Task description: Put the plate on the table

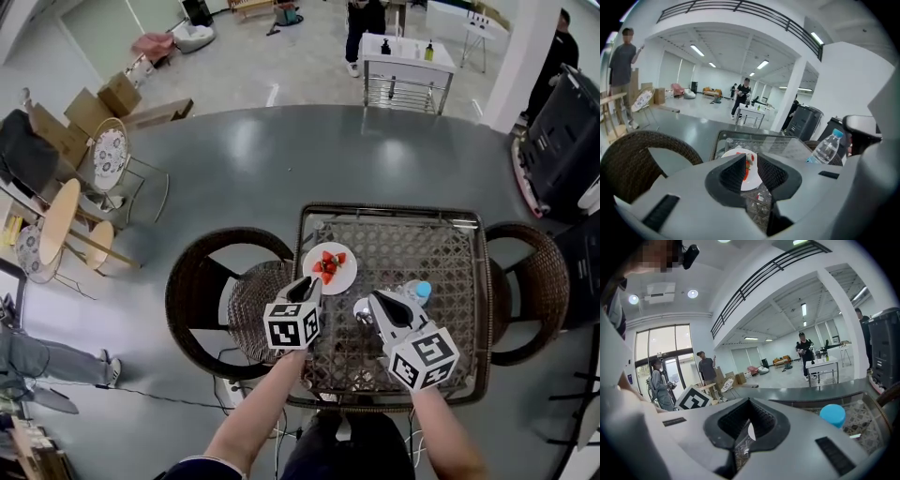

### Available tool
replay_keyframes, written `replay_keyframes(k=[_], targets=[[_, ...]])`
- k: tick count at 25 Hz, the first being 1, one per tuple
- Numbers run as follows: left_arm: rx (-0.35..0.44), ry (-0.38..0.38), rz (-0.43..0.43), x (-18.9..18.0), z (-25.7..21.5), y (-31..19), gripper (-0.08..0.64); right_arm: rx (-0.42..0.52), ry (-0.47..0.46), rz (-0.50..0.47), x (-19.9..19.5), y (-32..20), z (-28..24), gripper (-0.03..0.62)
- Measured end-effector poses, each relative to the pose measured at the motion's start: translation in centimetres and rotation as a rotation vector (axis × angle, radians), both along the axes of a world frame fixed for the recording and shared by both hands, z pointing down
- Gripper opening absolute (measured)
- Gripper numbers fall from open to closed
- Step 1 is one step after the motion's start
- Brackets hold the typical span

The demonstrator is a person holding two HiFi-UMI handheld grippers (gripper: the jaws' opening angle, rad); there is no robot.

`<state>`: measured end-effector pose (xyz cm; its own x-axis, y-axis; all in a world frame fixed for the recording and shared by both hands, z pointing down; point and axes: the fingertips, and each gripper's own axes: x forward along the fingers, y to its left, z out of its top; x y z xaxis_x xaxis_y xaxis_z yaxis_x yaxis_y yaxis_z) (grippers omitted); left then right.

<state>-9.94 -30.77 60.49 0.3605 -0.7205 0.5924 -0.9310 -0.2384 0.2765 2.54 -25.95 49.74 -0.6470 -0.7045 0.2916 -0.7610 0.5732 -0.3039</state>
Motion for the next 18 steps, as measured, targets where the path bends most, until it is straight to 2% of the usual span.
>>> replay_keyframes(k=[5,10,12,18], targets=[[0.133,-0.032,0.102,2.1,-4.7,1.5,0.076,0.016,-0.004,-0.001,-0.2,0.4,-0.9,0.005],[0.236,-0.065,0.166,3.3,-8.8,3.3,0.028,0.039,-0.005,0.004,-0.6,0.9,-2.1,0.005],[0.269,-0.077,0.187,3.6,-10.1,4.2,0.011,0.047,-0.004,0.007,-0.7,1.1,-2.6,0.005],[0.330,-0.048,0.224,4.8,-12.9,6.9,0.009,0.064,-0.008,0.029,-0.7,1.9,-3.7,0.005]])
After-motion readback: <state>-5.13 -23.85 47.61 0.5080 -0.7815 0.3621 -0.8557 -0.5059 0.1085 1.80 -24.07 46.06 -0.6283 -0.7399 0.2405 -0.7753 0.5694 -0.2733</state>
